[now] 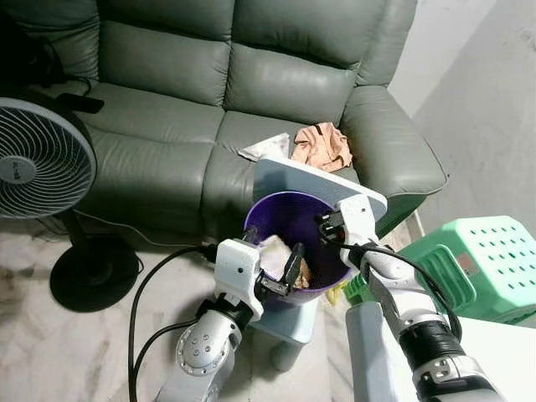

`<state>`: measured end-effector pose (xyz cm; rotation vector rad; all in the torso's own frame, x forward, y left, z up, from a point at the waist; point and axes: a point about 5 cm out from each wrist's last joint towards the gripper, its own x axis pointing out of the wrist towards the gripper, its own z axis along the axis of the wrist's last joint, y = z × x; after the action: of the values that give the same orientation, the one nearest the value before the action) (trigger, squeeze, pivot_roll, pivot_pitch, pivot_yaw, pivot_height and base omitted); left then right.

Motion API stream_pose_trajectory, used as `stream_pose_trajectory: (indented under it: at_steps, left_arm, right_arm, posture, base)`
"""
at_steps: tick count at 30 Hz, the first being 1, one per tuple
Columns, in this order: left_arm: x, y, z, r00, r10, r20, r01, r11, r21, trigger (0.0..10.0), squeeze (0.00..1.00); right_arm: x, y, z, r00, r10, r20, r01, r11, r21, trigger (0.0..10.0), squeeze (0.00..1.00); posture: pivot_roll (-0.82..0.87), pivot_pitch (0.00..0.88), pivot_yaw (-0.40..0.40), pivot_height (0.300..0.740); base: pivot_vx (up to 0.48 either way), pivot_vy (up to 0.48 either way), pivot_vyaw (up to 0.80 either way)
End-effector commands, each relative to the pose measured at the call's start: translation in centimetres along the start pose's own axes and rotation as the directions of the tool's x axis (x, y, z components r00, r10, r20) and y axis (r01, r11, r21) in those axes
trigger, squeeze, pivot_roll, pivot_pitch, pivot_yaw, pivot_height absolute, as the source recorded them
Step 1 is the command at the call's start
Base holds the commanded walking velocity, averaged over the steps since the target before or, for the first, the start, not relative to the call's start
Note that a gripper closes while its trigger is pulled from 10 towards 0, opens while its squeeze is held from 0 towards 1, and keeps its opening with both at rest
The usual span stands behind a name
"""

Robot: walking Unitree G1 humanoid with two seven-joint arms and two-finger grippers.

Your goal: Picking trash to rubbish bin

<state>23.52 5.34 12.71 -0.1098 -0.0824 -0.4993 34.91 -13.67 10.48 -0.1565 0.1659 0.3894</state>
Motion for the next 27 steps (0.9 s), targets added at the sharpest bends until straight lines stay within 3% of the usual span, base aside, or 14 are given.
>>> stream_pose_trajectory:
  at_steps: [1, 13, 15, 16, 26, 27]
  left_arm:
    - [0.5, -1.4, 0.7, 0.999, -0.026, 0.031, 0.027, 0.998, -0.052, 10.0, 0.00]
    - [0.9, -0.5, 0.9, 0.999, -0.023, 0.036, 0.024, 1.000, -0.021, 10.0, 0.00]
    - [1.2, 0.1, 1.0, 0.999, -0.013, 0.038, 0.013, 1.000, -0.002, 10.0, 0.00]
    - [1.5, 0.7, 1.3, 0.999, 0.007, 0.048, -0.007, 1.000, 0.000, 10.0, 0.00]
    - [3.0, 3.5, 2.0, 0.995, 0.075, 0.069, -0.078, 0.996, 0.051, 10.0, 0.00]
    - [3.8, 4.9, 2.3, 0.992, 0.107, 0.073, -0.112, 0.991, 0.072, 10.0, 0.00]
  right_arm:
    - [-0.1, -0.9, 0.1, 1.000, -0.012, 0.004, 0.012, 1.000, 0.010, 10.0, 1.00]
    - [-0.3, -1.1, 0.8, 0.996, 0.010, 0.089, -0.014, 0.999, 0.044, 10.0, 1.00]
    - [-0.7, -1.3, 1.2, 0.990, 0.025, 0.139, -0.030, 0.999, 0.031, 10.0, 1.00]
    - [-1.1, -1.7, 1.4, 0.985, 0.003, 0.175, -0.015, 0.998, 0.067, 10.0, 1.00]
    - [-3.0, -2.7, 1.4, 0.954, -0.097, 0.282, 0.054, 0.986, 0.159, 10.0, 1.00]
    - [-3.9, -3.1, 1.4, 0.936, -0.144, 0.321, 0.086, 0.979, 0.187, 10.0, 1.00]
  posture:
    - [0.05, 0.169, -0.216, 0.740]
    - [0.05, 0.147, -0.200, 0.740]
    - [0.05, 0.141, -0.195, 0.740]
    - [0.05, 0.130, -0.186, 0.740]
    - [0.03, 0.074, -0.140, 0.740]
    - [0.01, 0.042, -0.113, 0.740]
  base:
    - [0.000, 0.000, 0.00]
    - [0.000, 0.000, 0.00]
    - [0.000, 0.000, 0.00]
    - [0.000, 0.000, 0.00]
    - [0.000, 0.000, 0.00]
    - [0.000, 0.000, 0.00]
